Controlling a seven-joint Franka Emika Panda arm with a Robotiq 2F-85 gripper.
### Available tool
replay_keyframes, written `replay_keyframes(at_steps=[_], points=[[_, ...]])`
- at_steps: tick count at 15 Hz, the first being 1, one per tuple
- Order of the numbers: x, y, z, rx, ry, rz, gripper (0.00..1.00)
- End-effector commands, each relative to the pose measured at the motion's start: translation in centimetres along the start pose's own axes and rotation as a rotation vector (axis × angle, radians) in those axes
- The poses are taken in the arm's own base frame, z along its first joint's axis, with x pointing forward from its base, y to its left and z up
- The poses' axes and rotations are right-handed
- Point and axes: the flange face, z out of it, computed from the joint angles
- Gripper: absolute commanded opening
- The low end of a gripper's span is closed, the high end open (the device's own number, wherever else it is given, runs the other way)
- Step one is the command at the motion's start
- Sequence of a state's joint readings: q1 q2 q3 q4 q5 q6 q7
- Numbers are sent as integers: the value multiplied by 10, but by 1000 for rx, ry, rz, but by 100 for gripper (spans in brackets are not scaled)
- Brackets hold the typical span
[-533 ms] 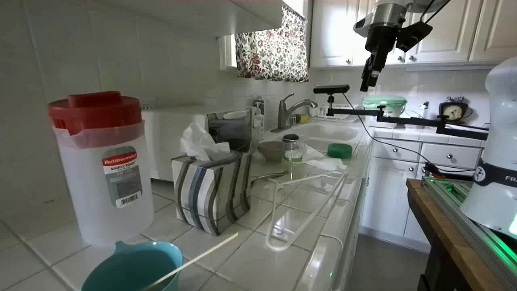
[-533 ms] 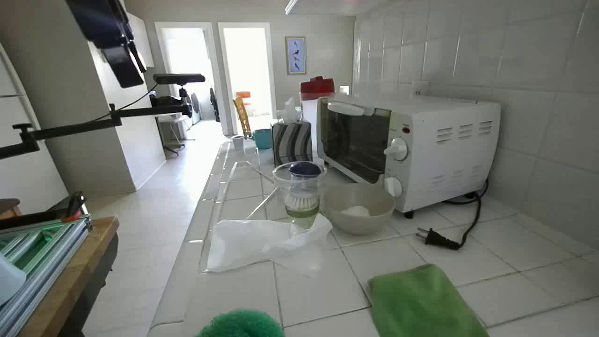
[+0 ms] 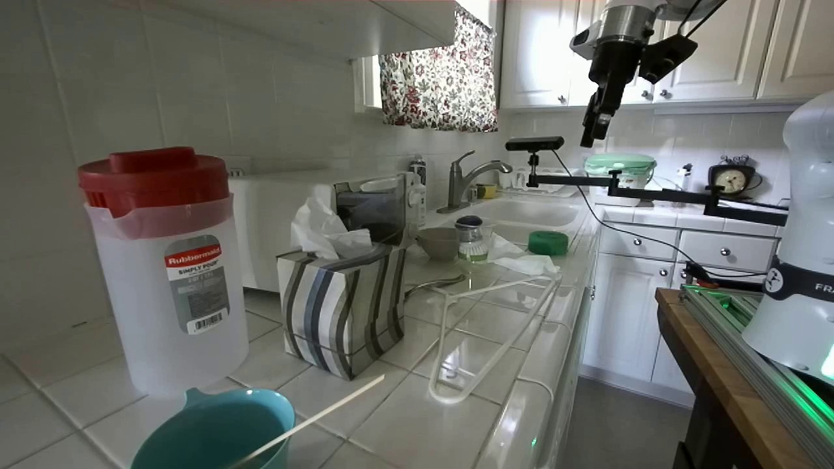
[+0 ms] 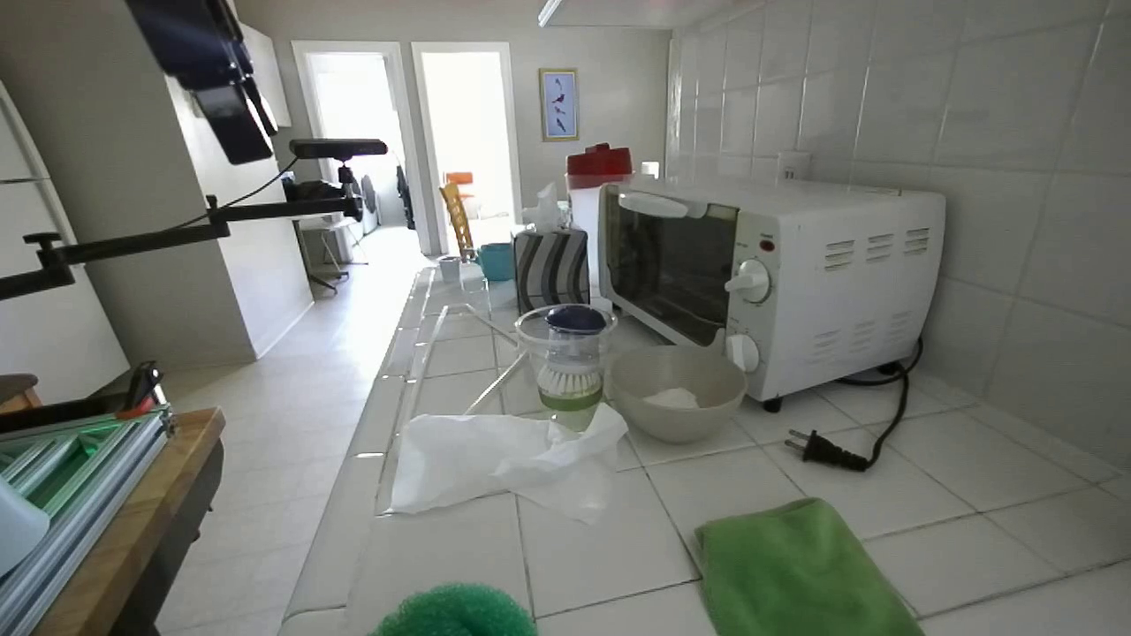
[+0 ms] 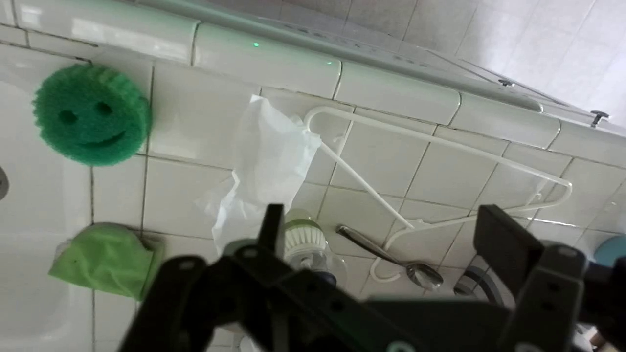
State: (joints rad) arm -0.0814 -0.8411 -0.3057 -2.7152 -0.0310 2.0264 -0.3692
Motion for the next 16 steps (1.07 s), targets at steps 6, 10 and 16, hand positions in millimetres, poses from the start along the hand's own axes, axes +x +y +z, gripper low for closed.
replay_keyframes(at_steps=[6, 10, 16], points=[[34, 76, 13, -1, 151, 132, 100], [23, 69, 14, -24, 134, 122, 100], [52, 72, 17, -22, 122, 77, 100]])
